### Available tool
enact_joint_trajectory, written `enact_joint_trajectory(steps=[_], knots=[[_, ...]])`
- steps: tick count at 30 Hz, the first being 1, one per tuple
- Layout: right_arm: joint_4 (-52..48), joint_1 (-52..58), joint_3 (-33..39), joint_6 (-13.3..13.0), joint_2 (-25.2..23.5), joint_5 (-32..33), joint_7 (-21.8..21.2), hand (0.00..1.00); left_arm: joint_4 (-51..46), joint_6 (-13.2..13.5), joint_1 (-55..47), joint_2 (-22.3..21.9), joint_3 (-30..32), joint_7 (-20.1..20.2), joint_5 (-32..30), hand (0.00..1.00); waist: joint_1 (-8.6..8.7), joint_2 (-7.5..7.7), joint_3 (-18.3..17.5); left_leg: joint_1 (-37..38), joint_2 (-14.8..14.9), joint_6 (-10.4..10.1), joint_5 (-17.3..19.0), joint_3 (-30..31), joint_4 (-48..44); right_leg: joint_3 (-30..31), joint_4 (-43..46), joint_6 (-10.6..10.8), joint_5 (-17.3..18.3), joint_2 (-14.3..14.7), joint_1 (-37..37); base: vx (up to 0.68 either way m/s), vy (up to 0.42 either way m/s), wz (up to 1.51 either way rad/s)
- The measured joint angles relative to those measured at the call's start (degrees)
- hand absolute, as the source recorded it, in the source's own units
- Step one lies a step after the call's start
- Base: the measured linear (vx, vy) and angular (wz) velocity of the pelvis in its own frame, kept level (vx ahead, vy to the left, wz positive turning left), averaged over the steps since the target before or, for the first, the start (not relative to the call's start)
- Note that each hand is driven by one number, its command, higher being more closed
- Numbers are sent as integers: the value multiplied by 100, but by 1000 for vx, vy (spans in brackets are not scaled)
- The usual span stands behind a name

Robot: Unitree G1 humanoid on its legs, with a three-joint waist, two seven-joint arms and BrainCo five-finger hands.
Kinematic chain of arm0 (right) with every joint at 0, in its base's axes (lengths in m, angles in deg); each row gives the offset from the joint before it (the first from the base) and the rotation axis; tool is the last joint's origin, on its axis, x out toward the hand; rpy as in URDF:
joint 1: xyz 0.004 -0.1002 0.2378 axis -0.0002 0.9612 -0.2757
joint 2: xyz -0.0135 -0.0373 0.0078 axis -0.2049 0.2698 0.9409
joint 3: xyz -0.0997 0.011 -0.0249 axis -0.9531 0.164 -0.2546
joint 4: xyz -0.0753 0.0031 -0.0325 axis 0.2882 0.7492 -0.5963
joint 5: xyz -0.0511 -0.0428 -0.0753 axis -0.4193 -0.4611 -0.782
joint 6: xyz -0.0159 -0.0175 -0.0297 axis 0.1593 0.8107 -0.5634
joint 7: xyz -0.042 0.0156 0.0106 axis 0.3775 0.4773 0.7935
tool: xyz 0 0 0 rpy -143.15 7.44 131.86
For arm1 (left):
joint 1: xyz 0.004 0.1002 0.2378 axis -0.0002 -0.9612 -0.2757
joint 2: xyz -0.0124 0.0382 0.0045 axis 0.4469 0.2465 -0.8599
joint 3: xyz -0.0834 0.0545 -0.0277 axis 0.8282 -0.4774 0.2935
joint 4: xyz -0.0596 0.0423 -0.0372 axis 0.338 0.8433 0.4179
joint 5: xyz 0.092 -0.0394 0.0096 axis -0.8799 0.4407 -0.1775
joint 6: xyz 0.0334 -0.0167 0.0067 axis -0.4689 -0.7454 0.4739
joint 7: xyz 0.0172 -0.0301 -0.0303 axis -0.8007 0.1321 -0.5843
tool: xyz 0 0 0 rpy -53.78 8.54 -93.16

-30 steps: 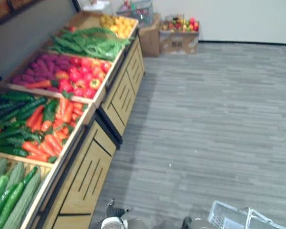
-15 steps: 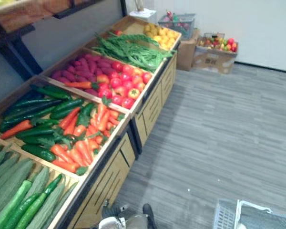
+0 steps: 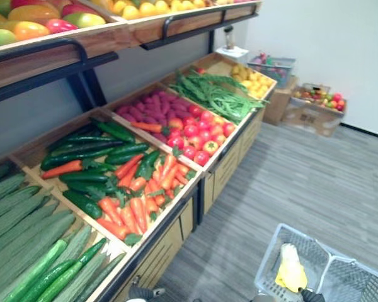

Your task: Pick vegetable in the basket

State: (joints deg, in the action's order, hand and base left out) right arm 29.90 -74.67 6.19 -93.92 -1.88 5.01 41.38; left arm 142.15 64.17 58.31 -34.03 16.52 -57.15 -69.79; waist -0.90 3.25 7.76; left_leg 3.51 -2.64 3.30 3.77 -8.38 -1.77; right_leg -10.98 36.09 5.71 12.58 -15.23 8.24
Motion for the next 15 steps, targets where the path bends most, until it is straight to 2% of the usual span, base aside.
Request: enact_joint_trajectory(steps=[3, 5, 6, 7, 8, 9, 11, 13, 15], knots=[[-5, -28, -199, 0, -108, 42, -7, 100, 17, -30, 35, -174, 548, 12, -8, 0, -93, -81, 59, -59, 384, -208, 149, 442, -163, 524, -1535, 125, -125, 486, 25, 201, -298, 62], [-8, -26, -304, 1, -137, 65, -21, 100, 23, -41, 33, -189, 772, 18, -12, 0, -93, -13, 86, -88, 454, -366, 253, 632, -265, 588, -2085, 195, -171, 485, -87, 171, -320, 61], [-5, 2, -391, 7, -179, 59, -48, 100, 14, -39, 31, -167, 918, 23, -16, 0, -97, 122, 96, -103, 419, -509, 347, 787, -351, 617, -2377, 221, -321, 396, -193, 212, -436, 91], [-2, 21, -421, 14, -214, 58, -82, 100, 50, -43, 17, -186, 1028, 37, -20, 0, -92, 188, 83, -89, 463, -590, 399, 930, -360, 351, -2264, 230, -740, 364, -256, 223, -441, 92], [-5, 27, -401, 19, -201, 60, -89, 100, 96, -49, 14, -217, 1062, 40, -19, 0, -85, 148, 102, -56, 531, -617, 400, 922, -325, 153, -2113, 143, -660, 372, -259, 303, -483, 97], [-8, 34, -302, 30, -160, 60, -91, 100, 99, -49, -4, -308, 1094, 44, -20, 0, -78, 3, 100, 34, 732, -674, 349, 879, -276, -93, -1867, 65, -408, 419, -261, 270, -366, 81], [-7, 42, -257, 54, -112, 37, -98, 100, 65, -44, -90, -433, 1147, 44, -12, 0, -69, -166, 92, 72, 951, -902, 177, 905, -146, -527, -1586, -89, -104, 483, -378, 273, -329, 91], [-11, 56, -213, 109, -107, -11, -113, 100, 51, -40, -95, -470, 1261, 55, 9, 0, -75, -196, 84, -55, 1074, -952, 52, 947, -138, -949, -1570, -170, 43, 542, -556, 249, -265, 102], [-7, 58, -215, 118, -91, -32, -114, 100, -8, -42, -110, -477, 1266, 78, 176, 0, -64, -205, 82, -243, 1124, -907, -137, 1064, -156, -1273, -1510, -185, 65, 561, -672, 215, -215, 116]])
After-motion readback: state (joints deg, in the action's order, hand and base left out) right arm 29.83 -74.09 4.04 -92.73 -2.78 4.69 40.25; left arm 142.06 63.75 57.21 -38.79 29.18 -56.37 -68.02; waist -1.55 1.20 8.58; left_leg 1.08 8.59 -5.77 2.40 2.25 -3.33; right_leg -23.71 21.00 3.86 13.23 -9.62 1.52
